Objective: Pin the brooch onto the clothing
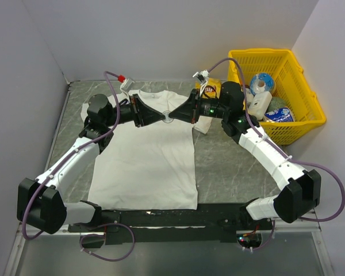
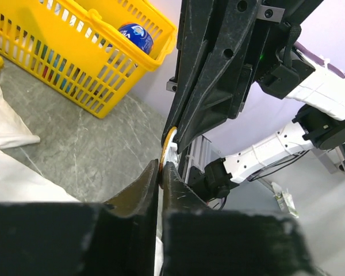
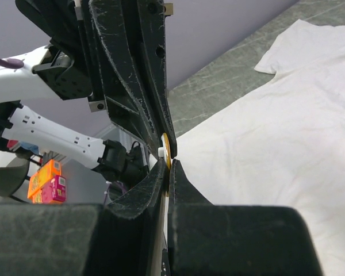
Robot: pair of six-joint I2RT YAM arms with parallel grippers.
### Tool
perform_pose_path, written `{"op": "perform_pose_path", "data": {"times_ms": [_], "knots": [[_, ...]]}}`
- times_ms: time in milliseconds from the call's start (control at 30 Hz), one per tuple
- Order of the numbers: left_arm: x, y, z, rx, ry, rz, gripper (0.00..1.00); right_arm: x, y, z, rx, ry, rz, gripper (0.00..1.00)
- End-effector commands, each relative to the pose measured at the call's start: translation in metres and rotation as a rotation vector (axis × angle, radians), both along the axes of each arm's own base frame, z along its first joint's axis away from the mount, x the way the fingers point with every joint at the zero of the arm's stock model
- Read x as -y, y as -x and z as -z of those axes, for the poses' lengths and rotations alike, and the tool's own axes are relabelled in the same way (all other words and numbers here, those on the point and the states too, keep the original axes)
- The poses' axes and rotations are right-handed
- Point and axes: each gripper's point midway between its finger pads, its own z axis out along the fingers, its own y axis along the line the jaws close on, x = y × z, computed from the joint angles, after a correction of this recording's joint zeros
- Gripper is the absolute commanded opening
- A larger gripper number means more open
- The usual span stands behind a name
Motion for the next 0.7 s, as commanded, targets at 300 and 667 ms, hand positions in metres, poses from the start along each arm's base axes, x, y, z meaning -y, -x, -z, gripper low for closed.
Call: {"op": "perform_pose_path", "data": {"times_ms": [300, 667], "knots": [[-0.006, 0.014, -0.028, 0.121, 0.023, -0.034, 0.01, 0.014, 0.014, -0.023, 0.097, -0.079, -0.022, 0.57], [-0.011, 0.02, -0.034, 0.15, 0.013, -0.08, 0.01, 0.006, 0.035, -0.031, 0.114, -0.128, -0.166, 0.51]]}}
